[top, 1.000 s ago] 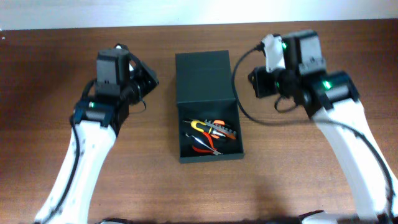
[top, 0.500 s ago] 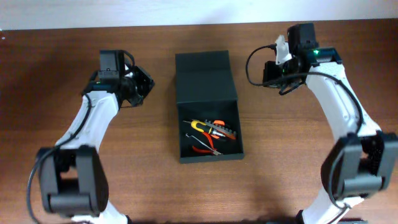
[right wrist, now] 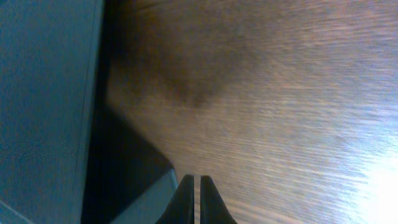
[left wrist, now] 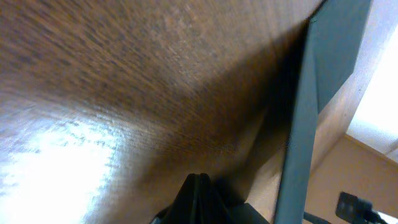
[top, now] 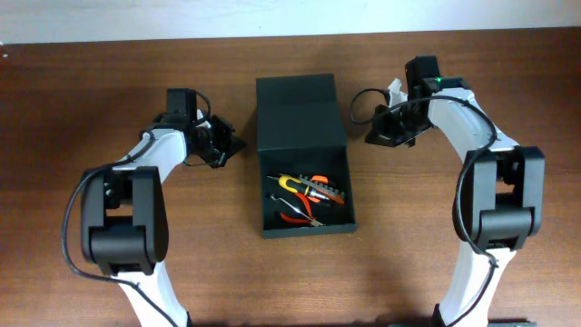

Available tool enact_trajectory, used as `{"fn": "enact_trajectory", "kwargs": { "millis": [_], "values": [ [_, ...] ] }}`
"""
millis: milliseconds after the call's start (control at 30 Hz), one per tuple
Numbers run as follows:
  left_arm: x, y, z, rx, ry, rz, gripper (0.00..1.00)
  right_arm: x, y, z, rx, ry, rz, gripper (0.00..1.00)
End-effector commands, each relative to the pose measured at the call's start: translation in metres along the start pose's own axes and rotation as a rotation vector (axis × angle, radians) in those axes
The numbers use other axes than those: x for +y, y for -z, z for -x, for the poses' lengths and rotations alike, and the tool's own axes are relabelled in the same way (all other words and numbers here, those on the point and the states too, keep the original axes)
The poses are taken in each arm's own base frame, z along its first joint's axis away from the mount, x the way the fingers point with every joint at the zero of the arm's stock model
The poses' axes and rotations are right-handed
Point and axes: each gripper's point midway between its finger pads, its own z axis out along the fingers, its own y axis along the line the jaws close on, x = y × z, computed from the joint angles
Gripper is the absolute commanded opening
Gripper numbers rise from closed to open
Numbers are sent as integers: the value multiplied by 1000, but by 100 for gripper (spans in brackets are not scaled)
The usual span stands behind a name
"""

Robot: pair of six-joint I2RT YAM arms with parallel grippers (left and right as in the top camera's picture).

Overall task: Pack container
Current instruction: 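Grip the lid with both grippers and fold it down over the box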

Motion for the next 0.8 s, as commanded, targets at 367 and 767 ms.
{"fn": "enact_trajectory", "kwargs": {
  "millis": [367, 767],
  "values": [
    [-10, -39, -22, 128, 41, -75, 2, 24, -33, 17, 17, -68, 216, 4],
    [-39, -36, -17, 127, -39, -197, 2, 57, -50, 27, -7, 46, 380, 4]
  ]
}}
